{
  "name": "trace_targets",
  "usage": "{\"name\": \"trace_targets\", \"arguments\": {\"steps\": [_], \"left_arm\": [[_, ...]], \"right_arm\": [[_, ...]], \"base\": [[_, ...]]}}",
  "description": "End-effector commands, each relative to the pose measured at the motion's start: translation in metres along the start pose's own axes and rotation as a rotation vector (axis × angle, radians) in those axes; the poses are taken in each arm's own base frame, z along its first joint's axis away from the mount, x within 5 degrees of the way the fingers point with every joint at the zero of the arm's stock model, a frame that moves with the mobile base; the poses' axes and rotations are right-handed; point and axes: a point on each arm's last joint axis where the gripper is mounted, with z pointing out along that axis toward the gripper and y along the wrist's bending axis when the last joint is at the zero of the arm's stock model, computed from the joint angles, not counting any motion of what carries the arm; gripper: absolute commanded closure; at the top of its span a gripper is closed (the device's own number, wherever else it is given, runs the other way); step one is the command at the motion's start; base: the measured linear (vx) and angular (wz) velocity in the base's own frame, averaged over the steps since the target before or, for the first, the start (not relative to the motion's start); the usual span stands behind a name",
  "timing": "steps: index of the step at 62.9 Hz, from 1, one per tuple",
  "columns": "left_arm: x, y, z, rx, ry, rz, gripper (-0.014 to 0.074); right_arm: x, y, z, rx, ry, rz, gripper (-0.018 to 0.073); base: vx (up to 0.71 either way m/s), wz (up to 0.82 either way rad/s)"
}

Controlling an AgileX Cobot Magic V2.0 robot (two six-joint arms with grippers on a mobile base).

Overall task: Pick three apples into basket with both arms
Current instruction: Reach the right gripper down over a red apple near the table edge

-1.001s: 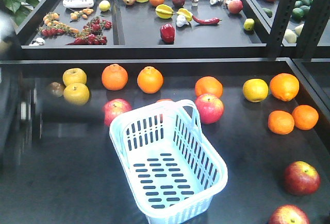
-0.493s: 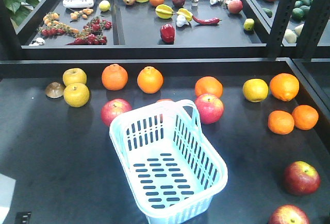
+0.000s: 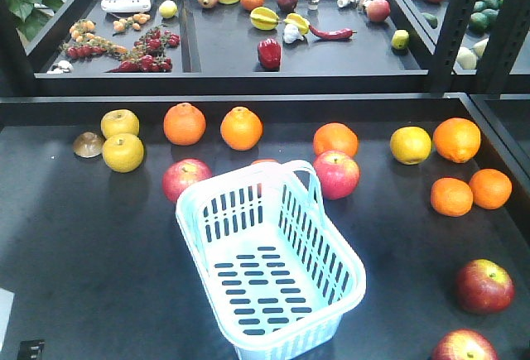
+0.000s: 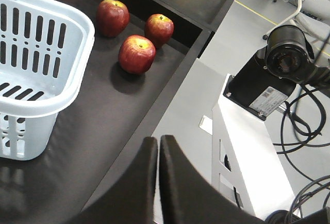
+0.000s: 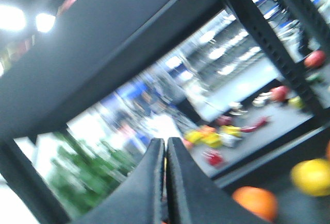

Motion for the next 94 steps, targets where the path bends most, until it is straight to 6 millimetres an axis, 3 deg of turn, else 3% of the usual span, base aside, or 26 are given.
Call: {"name": "trace_targets", "arguments": {"steps": [1,13,25,31,40,45,72,94], "left_arm": [[-0.01,-0.002,-0.001,0.007,-0.057,-0.001,0.0604],[-0.01,-0.001,-0.001,-0.005,-0.058,-0.001,0.0604],[-0.01,-0.001,-0.001,-0.004,-0.058,-0.001,0.0604],[-0.01,-0.001,-0.001,-0.004,-0.058,-0.001,0.0604],[-0.01,-0.001,-0.001,-0.004,-0.058,-0.002,0.0604],[-0.01,-0.001,-0.001,-0.004,-0.058,-0.002,0.0604],[-0.015,-0.001,-0.002,0.005,-0.111,-0.031,0.0604],[-0.015,-0.001,-0.002,0.005,-0.11,-0.029,0.0603]], "right_arm": [[-0.028,0.017,0.011,0.066,0.117,-0.261,0.0564],[-0.05,0.027,0.045,0.154,0.36,-0.551,0.0533],[-0.034,0.015,0.077,0.204,0.544,-0.569,0.0407],[-0.024,0.007,0.094,0.239,0.695,-0.582,0.0245],[-0.011,-0.003,0.125,0.283,0.884,-0.604,-0.0076],[-0.001,-0.011,0.138,0.302,0.954,-0.603,-0.0171],[0.045,-0.042,0.173,0.39,1.422,-0.566,-0.0093],[0.1,-0.074,0.195,0.442,1.704,-0.457,-0.0072]], "base": [[0.0,0.0],[0.0,0.0],[0.0,0.0],[0.0,0.0],[0.0,0.0],[0.0,0.0],[0.0,0.0],[0.0,0.0]]}}
